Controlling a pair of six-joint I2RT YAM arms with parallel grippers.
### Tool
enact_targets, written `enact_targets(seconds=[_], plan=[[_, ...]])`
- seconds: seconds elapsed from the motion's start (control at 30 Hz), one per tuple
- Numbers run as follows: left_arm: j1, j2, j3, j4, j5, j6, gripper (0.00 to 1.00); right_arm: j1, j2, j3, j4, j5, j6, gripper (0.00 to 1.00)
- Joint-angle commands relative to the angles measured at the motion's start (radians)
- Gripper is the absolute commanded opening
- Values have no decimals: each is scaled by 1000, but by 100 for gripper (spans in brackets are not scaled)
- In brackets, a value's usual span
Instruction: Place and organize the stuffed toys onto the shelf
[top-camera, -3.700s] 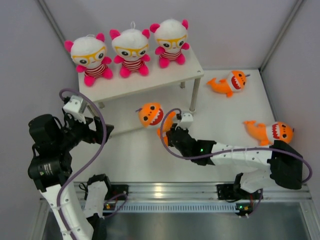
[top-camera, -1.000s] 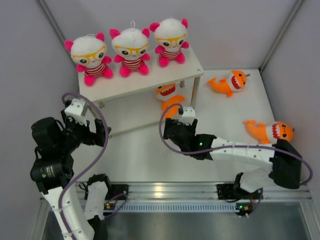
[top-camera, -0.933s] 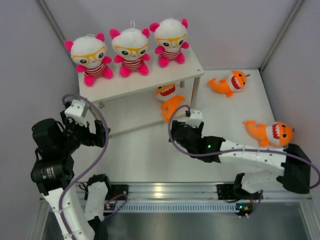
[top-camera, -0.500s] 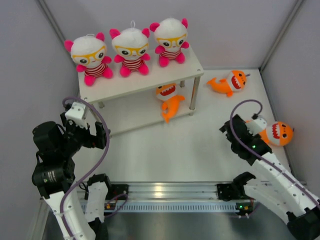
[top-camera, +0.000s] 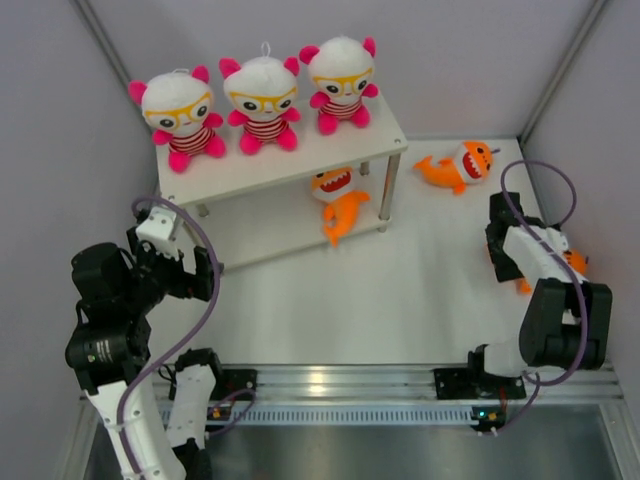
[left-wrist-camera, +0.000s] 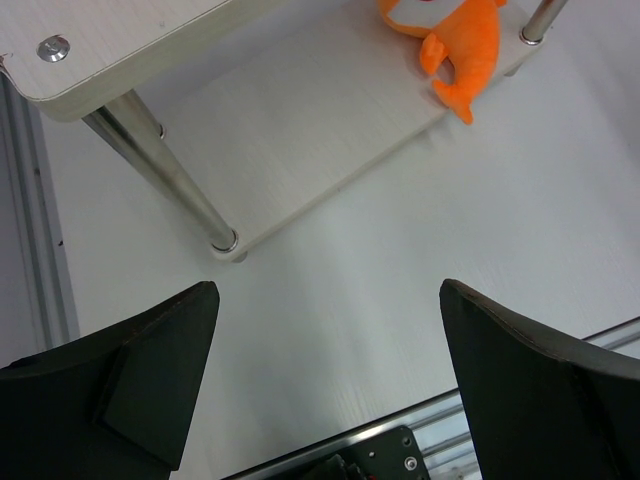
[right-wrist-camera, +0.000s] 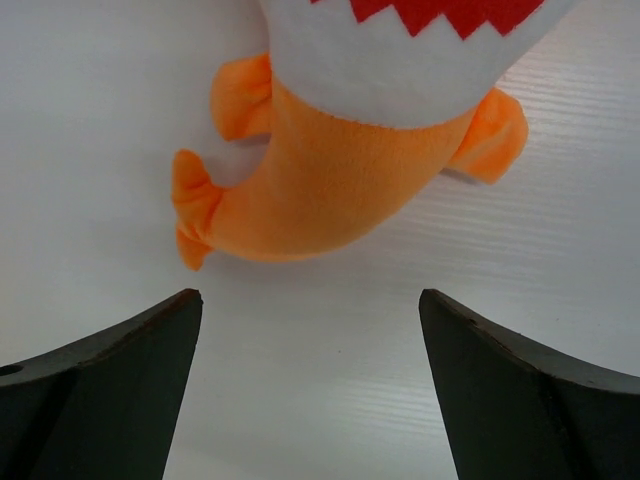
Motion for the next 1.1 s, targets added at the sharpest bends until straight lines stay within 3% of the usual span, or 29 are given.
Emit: enact_targets(seconds=[0.0,0.2,0.3,0.33,0.4,0.5,0.53,0.77,1.07], plan=[[-7,3,-4,28,-12,1,98,-7,60,76,-41,20,124,91],[-7,18,4,28,-11,-1,98,-16,160,86,-25,34,158,86],[-7,18,12,22,-15,3,98,-34,172,70,8,42,124,68],[-8,18,10,20,-14,1,98,-38,166,61,31,40,108,54],[-7,23,12,20,-11,3,98,-47,139,21,127,33,36,34],[-8,21,15,19,-11,1,98,-50,94,-75,278,-2,-72,17],[-8,20,15,19,-11,1,98,-50,65,-94,307,1,-93,6],[-7,17,15,17,-9,4,98,-54,53,-122,338,31,-231,0],[-7,18,18,16,-5,4,98,-22,-94,-212,639,-185,-624,0]])
